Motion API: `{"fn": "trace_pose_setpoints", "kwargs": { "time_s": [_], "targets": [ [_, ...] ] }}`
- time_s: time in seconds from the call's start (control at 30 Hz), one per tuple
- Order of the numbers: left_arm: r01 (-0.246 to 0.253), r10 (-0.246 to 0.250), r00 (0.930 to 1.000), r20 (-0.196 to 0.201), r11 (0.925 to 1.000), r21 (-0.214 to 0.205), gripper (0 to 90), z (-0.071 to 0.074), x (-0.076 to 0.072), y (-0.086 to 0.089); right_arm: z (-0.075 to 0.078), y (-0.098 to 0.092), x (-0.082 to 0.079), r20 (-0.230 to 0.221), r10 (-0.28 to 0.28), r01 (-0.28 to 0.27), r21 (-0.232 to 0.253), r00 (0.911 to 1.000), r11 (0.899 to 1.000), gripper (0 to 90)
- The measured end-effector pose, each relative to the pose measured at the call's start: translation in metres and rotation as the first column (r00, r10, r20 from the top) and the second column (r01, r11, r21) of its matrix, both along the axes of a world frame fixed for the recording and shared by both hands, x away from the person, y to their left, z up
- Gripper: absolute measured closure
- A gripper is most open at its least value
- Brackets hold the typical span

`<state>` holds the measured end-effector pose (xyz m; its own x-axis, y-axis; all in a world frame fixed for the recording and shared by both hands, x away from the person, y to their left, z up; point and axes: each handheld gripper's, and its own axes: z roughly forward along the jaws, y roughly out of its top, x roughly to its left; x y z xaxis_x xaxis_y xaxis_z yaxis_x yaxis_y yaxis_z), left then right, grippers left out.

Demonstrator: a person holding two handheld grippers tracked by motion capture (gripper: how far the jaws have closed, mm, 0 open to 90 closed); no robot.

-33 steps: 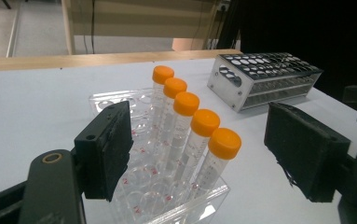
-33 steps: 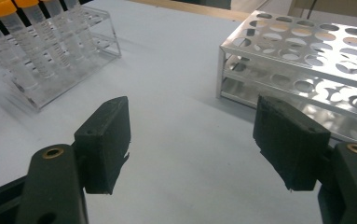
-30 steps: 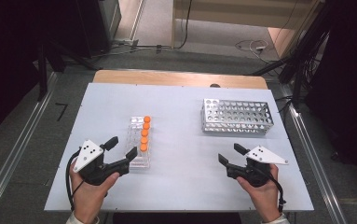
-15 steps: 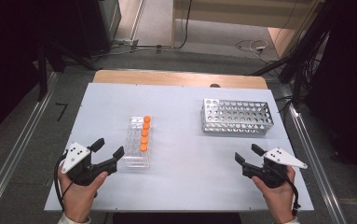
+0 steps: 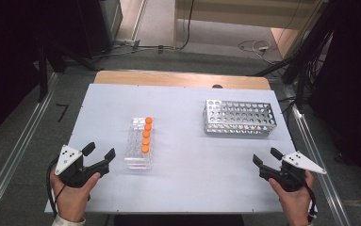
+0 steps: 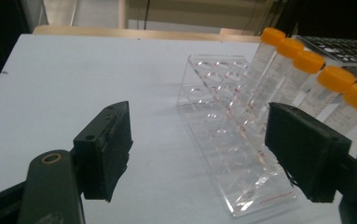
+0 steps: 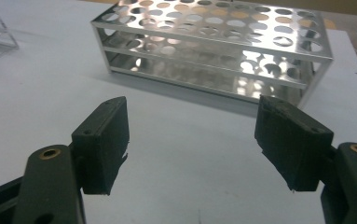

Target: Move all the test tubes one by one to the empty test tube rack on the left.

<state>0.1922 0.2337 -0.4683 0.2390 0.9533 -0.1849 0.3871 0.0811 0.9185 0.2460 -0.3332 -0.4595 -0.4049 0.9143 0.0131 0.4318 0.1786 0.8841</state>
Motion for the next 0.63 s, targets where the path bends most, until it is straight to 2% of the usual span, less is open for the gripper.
{"fn": "trace_pose_setpoints", "kwargs": {
  "time_s": [0.13,0.4,0.63],
  "targets": [
    [-0.019,0.019,0.9996,-0.022,0.9998,0.004,23.0,-0.006,0.001,0.005,-0.003,-0.013,0.000,-0.011,-0.038,0.038,0.000,0.9992,0.999,24.9],
    [-0.048,0.048,0.9983,-0.033,0.9988,0.008,23.0,-0.010,0.001,0.010,-0.009,-0.037,-0.001,-0.028,-0.105,0.106,0.005,0.9940,0.994,24.9],
    [-0.071,0.072,0.9943,-0.078,0.9973,0.016,22.1,-0.016,0.004,0.014,-0.016,-0.049,0.002,-0.053,-0.152,0.152,-0.014,0.9869,0.988,24.8]
  ]
}}
